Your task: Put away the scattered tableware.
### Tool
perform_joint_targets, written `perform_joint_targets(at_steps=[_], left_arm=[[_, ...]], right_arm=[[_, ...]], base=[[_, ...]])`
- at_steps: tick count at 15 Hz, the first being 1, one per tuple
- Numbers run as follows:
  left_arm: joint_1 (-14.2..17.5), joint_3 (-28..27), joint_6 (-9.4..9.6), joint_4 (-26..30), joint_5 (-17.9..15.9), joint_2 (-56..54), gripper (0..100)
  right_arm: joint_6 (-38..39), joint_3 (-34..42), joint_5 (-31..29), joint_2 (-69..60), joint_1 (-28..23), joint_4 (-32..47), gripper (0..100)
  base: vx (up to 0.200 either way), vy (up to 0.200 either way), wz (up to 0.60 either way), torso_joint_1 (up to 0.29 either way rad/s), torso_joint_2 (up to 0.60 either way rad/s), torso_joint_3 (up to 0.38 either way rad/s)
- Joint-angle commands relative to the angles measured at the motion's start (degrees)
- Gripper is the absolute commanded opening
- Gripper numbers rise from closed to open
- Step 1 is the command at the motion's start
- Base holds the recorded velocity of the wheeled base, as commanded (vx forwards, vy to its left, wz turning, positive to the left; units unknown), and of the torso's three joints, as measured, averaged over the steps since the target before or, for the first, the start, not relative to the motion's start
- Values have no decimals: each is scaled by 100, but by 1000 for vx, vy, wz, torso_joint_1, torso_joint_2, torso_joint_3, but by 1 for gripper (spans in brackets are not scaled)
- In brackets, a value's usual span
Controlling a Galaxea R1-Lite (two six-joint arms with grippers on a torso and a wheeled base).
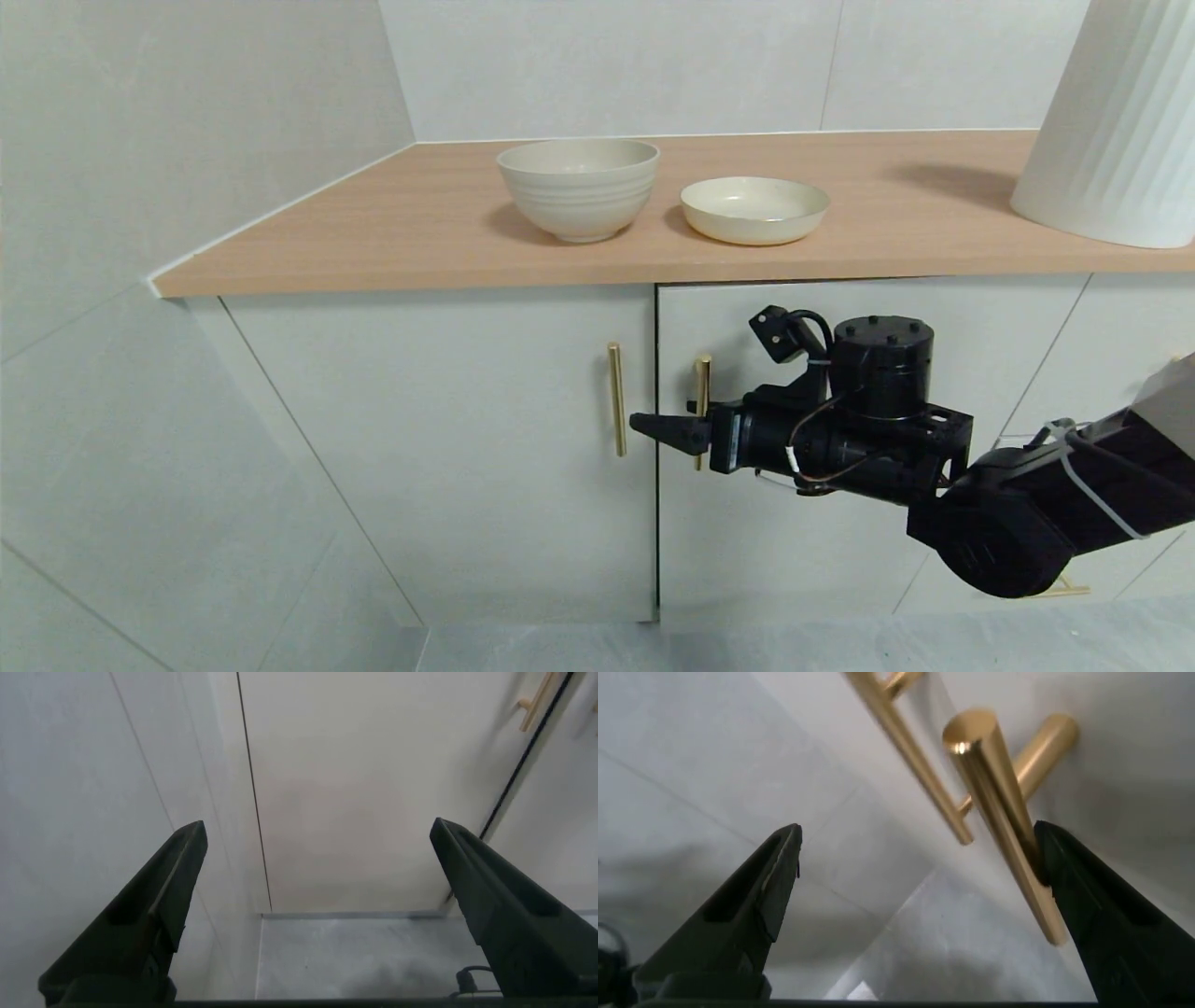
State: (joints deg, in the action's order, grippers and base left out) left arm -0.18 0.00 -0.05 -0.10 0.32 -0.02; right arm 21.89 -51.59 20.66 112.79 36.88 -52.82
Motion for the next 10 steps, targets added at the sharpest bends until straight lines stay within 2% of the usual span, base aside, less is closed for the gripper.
perform_joint_targets(at_steps=[1,5,7,10], left_arm=[[1,0,5,1,3,2,100],[1,0,-4,1,3,2,100],[1,0,5,-8,3,2,100],[1,0,5,1,3,2,100]], right_arm=[[17,237,122,-292,30,-79,100],[25,756,421,-934,48,-79,100],[25,1134,755,-1365,100,-79,100],[34,1652,773,-1839,259,-88,100]], base=[[0,0,0,0,0,0],[0,0,0,0,0,0],[0,0,0,0,0,0],[0,0,0,0,0,0]])
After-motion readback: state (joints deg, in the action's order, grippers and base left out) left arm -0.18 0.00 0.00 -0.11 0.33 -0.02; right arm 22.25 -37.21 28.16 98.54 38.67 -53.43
